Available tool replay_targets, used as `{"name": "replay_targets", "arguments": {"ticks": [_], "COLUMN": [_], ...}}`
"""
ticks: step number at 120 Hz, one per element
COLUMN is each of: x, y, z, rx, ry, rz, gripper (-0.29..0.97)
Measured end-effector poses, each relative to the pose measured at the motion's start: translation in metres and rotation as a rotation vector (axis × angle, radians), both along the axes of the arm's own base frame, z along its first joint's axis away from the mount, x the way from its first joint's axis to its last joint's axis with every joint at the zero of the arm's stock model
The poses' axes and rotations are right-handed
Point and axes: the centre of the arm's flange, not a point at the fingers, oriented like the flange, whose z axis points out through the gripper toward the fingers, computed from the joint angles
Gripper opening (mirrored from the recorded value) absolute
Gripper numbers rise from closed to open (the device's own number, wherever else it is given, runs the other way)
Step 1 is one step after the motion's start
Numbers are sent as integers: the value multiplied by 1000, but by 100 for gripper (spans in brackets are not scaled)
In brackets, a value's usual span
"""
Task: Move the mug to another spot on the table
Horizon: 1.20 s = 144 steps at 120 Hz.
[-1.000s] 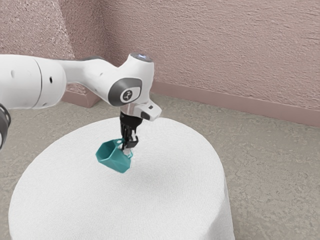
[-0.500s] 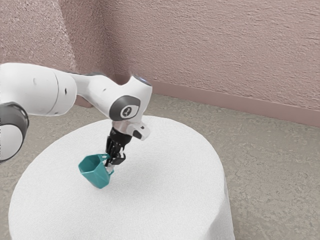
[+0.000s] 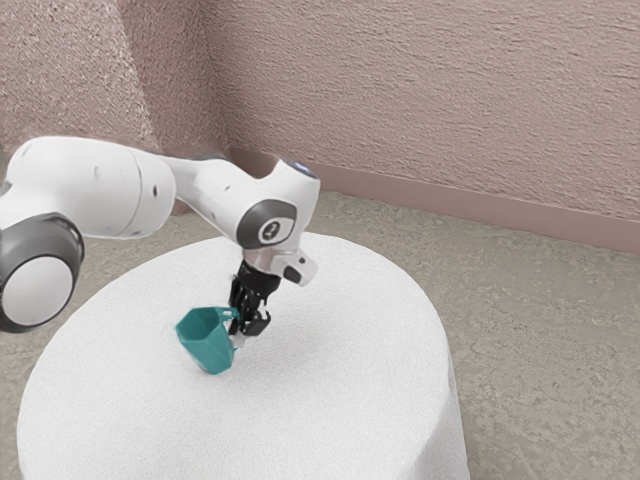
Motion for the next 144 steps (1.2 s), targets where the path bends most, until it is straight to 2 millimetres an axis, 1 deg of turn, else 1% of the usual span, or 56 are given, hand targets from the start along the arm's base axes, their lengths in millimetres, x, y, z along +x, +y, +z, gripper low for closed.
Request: {"name": "replay_targets", "arguments": {"ticks": [13,28,44,64,72,76,80,92,103,113,123,130,136,144], "x": [1,2,3,1,1,0,0,-6,-19,-32,-33,-32,-31,-28], "y": [-4,-6,-8,-11,-14,-18,-22,-40,-54,-64,-71,-74,-78,-81], "z": [-5,-2,7,18,29,40,56,117,172,216,246,258,264,281], "rx": [-11,-24,-42,-55,-61,-64,-69,-92,-118,-141,-158,-165,-169,-176], "ry": [-2,-15,-33,-48,-65,-81,-107,-200,-284,-353,-407,-429,-441,-473], "rz": [-2,3,11,14,8,1,-7,-45,-76,-102,-114,-120,-125,-131], "gripper": [34,49,58,63,65,65,65,66,67,67,67,68,68,68]}}
